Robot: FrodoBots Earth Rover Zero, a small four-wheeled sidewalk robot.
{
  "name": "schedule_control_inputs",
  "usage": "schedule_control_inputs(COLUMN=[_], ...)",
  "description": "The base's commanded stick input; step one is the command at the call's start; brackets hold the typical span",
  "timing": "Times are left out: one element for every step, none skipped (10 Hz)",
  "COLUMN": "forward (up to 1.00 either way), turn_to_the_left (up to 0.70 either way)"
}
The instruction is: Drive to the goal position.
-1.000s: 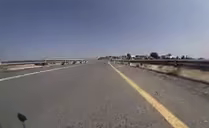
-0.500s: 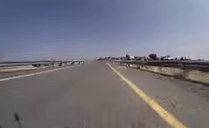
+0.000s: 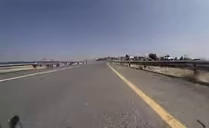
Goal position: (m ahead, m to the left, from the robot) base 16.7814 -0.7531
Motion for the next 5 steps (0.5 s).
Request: schedule_control_inputs(forward=[1.0,1.0,1.0,1.0,1.0], turn_to_the_left=[0.0,0.0,0.0,0.0,0.0])
